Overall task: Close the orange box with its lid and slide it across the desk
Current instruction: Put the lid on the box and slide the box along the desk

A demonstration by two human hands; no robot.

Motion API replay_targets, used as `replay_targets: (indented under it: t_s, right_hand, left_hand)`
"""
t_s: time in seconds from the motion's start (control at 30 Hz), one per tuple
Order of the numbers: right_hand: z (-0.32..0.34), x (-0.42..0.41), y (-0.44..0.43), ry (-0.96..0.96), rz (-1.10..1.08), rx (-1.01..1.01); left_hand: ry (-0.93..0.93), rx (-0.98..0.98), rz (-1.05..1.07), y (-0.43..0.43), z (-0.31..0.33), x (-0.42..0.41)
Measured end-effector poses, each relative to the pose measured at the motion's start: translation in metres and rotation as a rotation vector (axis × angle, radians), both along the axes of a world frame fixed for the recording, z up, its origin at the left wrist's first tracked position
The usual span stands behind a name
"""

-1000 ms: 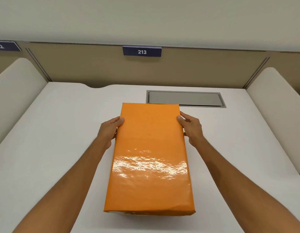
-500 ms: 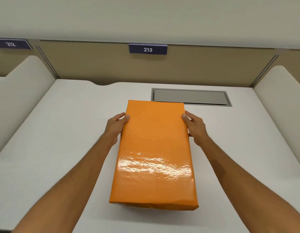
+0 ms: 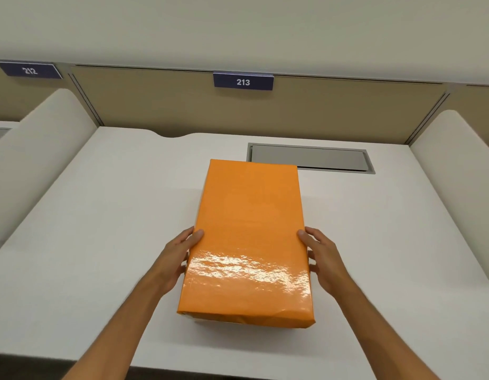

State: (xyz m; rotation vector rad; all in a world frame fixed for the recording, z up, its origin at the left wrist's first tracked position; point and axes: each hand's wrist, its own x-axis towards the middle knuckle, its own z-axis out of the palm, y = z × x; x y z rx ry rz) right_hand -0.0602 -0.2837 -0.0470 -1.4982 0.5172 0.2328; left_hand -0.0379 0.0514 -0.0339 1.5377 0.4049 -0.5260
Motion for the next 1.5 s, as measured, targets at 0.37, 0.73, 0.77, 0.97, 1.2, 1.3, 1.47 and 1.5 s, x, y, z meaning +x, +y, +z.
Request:
replay_targets:
  t_s: [0.37, 0.73, 0.77, 0.97, 1.2, 1.3, 1.47, 1.5]
  right_hand:
    - [0.015, 0.025, 0.019, -0.053, 0.031, 0.022]
    - [0.042, 0.102, 0.122, -0.13, 0.127, 0.031]
    - [0.042, 0.109, 0.136, -0.135, 0.129, 0.03]
    - [0.04, 0.157, 0.224, -0.163, 0.122, 0.01]
    - [0.038, 0.22, 0.321, -0.165, 0.094, 0.002]
    - [0.036, 0.247, 0.353, -0.161, 0.095, -0.015]
    - [0.03, 0.291, 0.395, -0.147, 0.103, -0.019]
    - [0.029, 0.298, 0.401, -0.143, 0.106, -0.021]
  left_hand:
    - [-0.035, 0.025, 0.102, 0.013, 0.017, 0.008]
    - [-0.104, 0.121, 0.162, 0.119, 0.055, 0.066]
    - [-0.109, 0.127, 0.163, 0.133, 0.058, 0.073]
    - [-0.124, 0.148, 0.094, 0.222, 0.067, 0.127]
    - [-0.088, 0.082, 0.026, 0.321, 0.06, 0.205]
    - [-0.064, 0.074, 0.012, 0.353, 0.055, 0.24]
    - [-0.039, 0.08, 0.031, 0.392, 0.045, 0.288]
    - [-0.035, 0.078, 0.042, 0.398, 0.044, 0.295]
